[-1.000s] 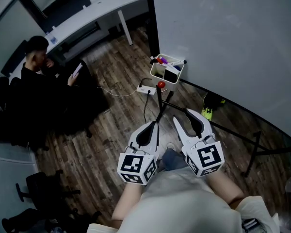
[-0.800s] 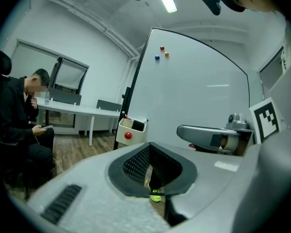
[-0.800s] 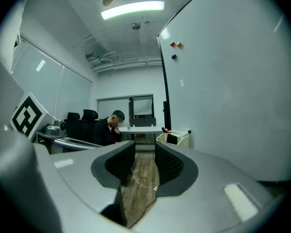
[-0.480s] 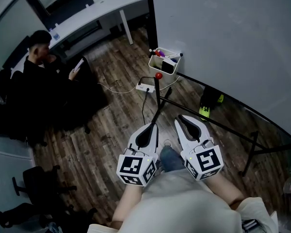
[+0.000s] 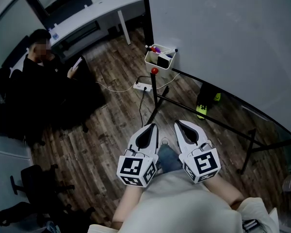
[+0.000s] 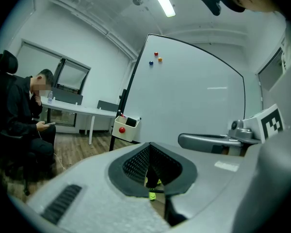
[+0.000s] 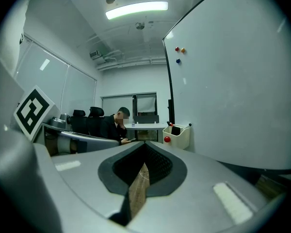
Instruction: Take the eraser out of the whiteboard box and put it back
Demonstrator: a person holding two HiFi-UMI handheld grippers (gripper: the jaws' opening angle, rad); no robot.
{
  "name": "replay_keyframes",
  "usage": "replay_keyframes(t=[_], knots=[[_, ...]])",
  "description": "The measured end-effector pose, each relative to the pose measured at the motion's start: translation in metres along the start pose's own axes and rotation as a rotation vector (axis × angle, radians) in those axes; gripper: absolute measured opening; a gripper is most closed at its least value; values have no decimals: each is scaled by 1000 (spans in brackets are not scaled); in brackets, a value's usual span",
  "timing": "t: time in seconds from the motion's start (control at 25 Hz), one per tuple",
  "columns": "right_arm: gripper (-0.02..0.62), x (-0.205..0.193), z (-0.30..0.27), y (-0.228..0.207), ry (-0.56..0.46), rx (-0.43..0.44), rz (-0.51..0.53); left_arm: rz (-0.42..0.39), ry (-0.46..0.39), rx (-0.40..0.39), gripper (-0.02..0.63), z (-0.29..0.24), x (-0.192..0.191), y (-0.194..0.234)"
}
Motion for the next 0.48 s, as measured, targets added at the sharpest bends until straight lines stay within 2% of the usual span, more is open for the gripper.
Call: replay_keyframes(t=[0.48], knots=[[5,-3,10,2,1,27,-19,-4,-2,34,2,12,-3,-5]])
Point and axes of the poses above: the fingertips, and each gripper's own axes: z backward along the fingers, y to its left, x out of its top, the point moved 10 cm from there along z, backward along the fingers, and after that the axes turned 15 degrees about -y, right-handed, at the moved point
